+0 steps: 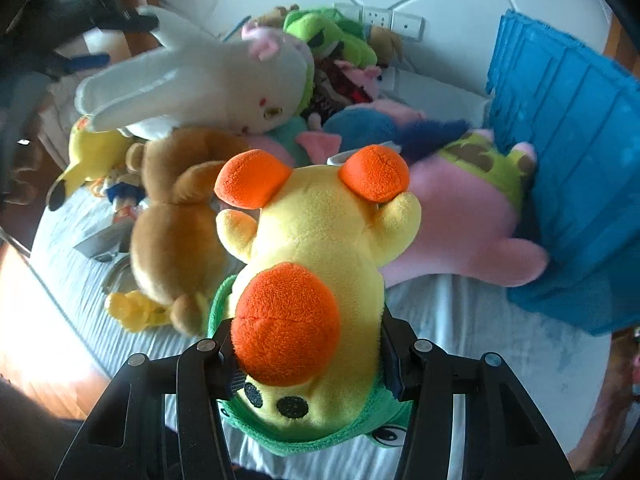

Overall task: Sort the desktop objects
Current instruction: 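Lift the white plush with the left gripper while the right holds the duck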

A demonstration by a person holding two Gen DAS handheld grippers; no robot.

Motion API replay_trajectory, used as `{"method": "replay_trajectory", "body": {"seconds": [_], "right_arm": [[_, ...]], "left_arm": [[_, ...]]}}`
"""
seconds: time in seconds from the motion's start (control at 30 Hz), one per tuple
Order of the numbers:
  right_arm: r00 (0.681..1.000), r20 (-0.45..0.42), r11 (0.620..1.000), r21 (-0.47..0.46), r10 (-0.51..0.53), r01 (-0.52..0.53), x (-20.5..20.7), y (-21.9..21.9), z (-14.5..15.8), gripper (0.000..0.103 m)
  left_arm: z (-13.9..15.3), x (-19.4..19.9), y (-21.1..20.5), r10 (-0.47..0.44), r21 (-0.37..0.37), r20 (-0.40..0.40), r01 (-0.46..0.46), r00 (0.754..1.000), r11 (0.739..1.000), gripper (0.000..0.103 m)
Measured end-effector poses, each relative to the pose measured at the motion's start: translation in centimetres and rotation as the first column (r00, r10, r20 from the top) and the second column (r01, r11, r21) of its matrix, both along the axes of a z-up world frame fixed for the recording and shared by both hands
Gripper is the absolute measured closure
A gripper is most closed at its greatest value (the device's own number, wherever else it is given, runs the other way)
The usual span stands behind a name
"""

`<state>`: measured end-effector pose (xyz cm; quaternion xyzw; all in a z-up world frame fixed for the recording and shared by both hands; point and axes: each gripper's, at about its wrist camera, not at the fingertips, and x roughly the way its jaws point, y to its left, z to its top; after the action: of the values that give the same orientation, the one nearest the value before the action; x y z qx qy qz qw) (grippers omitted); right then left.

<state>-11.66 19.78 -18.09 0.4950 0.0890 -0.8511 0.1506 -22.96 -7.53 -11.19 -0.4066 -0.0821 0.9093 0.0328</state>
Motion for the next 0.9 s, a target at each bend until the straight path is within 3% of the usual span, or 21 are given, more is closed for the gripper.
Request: {"method": "replay_trajectory", "body": {"seconds": [0.17,0.27,0.47,0.53,0.6,0.7,0.9], "right_arm": [[0.998,-0.057,1.0,-0.003,-0.013,0.013,1.3,1.2,3.6,0.052],[0.996,-0.083,0.999,-0.013,-0.03,0.03,1.3,1.6,4.9,0.052],[0.995,-0.092,0.999,-0.023,-0.04,0.038,0.9,1.4,5.1,0.052],[0.995,-0.088,0.999,-0.027,-0.042,0.04,0.8,1.3,5.0,0.052],[0.995,-0.087,0.999,-0.03,-0.047,0.045,0.8,1.4,4.9,0.051],[0.995,-0.088,0.998,-0.034,-0.054,0.051,0.7,1.4,4.9,0.051],[0.994,-0.093,0.998,-0.037,-0.052,0.048,0.6,1.2,4.9,0.051]], "left_arm": [[-0.3,0.7,-0.2,-0.001,-0.037,0.012,0.002,1.0,0.999,0.0],[-1.5,0.4,-0.5,-0.008,-0.029,0.058,0.009,0.998,1.0,0.0],[-5.0,-1.5,0.8,-0.079,-0.045,0.184,0.089,0.98,0.995,0.0],[-5.5,-1.7,1.1,-0.106,-0.012,0.195,0.11,0.975,0.994,0.0],[-5.4,-1.6,1.2,-0.117,0.009,0.187,0.117,0.975,0.993,0.018],[-4.9,-1.3,1.4,-0.126,0.022,0.169,0.124,0.977,0.992,0.031],[-3.8,-0.6,1.6,-0.116,0.001,0.129,0.117,0.985,0.993,0.039]]}}
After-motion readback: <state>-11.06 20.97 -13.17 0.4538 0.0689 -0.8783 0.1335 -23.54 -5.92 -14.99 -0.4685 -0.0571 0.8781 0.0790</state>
